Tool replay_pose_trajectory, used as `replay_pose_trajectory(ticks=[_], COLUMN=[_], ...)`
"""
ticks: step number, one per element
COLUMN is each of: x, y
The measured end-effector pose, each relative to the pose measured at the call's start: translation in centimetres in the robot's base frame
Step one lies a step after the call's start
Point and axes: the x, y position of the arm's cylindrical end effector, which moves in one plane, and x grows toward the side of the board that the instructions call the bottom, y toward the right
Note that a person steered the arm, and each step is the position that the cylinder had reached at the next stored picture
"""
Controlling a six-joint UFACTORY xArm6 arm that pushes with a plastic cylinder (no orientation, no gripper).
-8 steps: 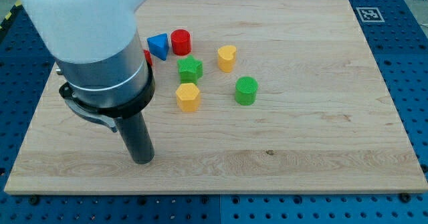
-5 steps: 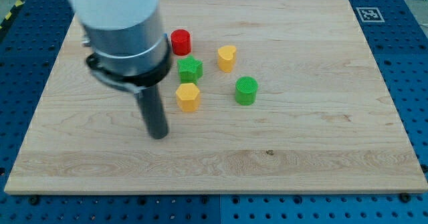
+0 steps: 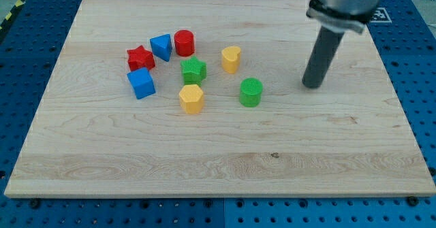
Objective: Move the green star vertically to the red circle
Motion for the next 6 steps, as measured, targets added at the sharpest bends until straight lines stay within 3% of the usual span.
replay_pose_trajectory(ticks=[2, 3, 6], x=[-8.9, -10.9, -5.8], y=[-5.4, -10.1, -18.6])
